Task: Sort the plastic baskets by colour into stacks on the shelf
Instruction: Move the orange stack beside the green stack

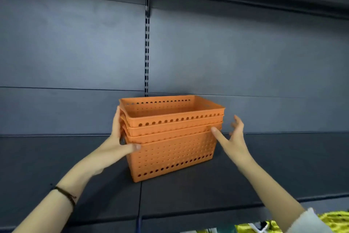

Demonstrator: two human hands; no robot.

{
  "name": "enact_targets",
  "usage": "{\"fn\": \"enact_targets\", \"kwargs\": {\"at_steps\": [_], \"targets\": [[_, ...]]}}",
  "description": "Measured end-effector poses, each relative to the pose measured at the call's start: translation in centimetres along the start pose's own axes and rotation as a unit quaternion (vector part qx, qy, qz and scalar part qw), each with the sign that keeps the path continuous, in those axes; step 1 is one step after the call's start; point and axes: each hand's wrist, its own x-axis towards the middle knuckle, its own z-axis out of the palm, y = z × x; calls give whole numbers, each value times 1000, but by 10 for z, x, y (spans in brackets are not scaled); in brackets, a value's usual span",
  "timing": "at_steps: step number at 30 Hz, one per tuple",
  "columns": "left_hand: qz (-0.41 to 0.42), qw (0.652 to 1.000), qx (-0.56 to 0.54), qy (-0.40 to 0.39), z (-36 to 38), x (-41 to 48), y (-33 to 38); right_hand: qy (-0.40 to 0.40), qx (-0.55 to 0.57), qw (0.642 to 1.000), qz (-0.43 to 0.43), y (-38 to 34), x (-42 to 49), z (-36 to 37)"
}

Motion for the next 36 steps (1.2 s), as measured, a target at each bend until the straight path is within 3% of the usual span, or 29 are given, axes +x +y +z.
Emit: {"fn": "enact_targets", "kwargs": {"at_steps": [3, 8, 13, 18, 27, 36], "targets": [[10, 1000, -4, 2, 18, 9, 3, -62, 61, 996, 24, 17, 26, -20], [-4, 998, -57, 35, 64, 22, 8, -113, 58, 992, 18, 43, 55, -59], [-8, 986, -106, 131, 109, 20, 3, -199, 96, 975, -20, 61, 74, -83], [3, 971, -98, 217, 143, 5, 16, -310, 140, 940, -4, 73, 66, -69], [34, 949, -72, 305, 146, -27, 34, -332, 207, 920, -28, 52, 51, -64], [67, 928, -43, 365, 82, -81, 56, -353, 241, 902, -51, -6, 22, -6]]}}
